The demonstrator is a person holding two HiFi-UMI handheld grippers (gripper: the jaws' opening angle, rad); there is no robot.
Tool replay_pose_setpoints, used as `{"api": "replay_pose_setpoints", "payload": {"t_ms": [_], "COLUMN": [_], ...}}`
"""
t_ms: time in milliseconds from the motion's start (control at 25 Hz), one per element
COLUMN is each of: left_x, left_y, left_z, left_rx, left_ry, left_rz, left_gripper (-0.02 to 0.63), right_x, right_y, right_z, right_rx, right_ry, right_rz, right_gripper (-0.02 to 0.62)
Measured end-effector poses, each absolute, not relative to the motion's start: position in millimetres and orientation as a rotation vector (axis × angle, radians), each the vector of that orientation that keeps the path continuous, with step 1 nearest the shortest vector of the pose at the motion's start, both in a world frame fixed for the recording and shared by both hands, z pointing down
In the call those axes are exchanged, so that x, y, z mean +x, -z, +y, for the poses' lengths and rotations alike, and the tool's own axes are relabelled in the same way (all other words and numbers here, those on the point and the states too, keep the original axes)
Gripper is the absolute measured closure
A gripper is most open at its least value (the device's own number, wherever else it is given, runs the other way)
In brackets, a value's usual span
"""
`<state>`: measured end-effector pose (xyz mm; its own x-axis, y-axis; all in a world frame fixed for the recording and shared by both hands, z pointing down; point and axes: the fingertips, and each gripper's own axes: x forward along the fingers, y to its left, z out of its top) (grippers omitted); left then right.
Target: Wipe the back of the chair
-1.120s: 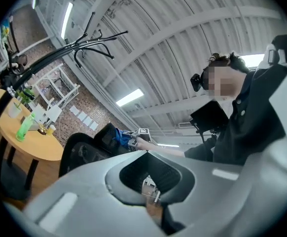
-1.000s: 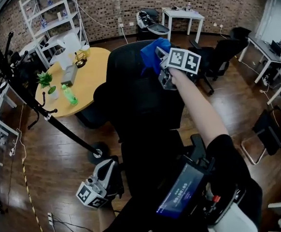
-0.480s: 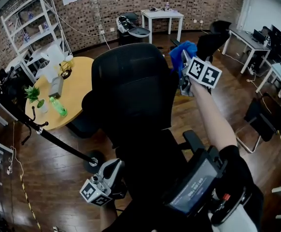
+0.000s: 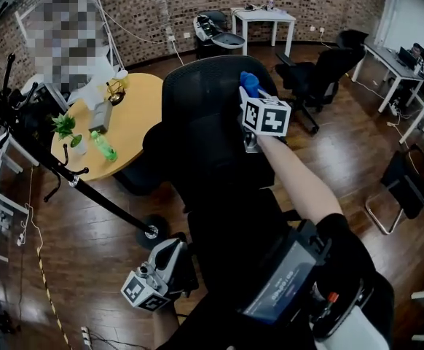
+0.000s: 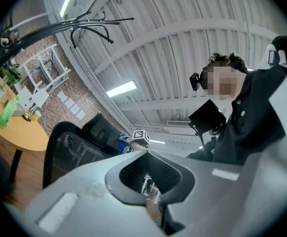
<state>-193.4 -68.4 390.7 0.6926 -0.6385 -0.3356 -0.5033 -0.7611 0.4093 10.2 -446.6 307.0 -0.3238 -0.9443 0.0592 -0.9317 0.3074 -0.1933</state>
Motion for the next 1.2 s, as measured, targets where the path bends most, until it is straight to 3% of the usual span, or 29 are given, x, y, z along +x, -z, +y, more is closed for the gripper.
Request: {"api": "replay_pose_setpoints", "payload": {"t_ms": [280, 560, 880, 1040, 1200], "left_x": [-240.5, -255.2, -233.9, -221.5, -202.9], "left_y": [-393.2, -392.6, -394.7, -395.9, -397.4], "left_z": [-39.4, -29.8, -31.8, -32.2, -35.3], "left_rx": [2.574, 2.538, 2.559, 2.555, 2.552], "left_ry": [0.724, 0.726, 0.688, 0.659, 0.626], "left_rz": [-1.094, -1.195, -1.179, -1.187, -1.172], "left_gripper": [0.612, 0.612, 0.612, 0.612, 0.612], "right_x": [-104.0, -169.9, -255.1, -262.7, -217.9], "right_y": [-318.3, -315.2, -330.6, -379.5, -401.4], "right_z": [-439.2, -412.1, -331.9, -346.0, -387.2], "right_rx": [-1.595, -1.354, -0.600, -0.582, -0.785], "right_ry": [0.222, 0.242, 0.000, -0.002, 0.030], "right_rz": [2.620, 2.670, 3.026, 3.207, 3.217], "right_gripper": [0.566, 0.567, 0.566, 0.566, 0.566]}}
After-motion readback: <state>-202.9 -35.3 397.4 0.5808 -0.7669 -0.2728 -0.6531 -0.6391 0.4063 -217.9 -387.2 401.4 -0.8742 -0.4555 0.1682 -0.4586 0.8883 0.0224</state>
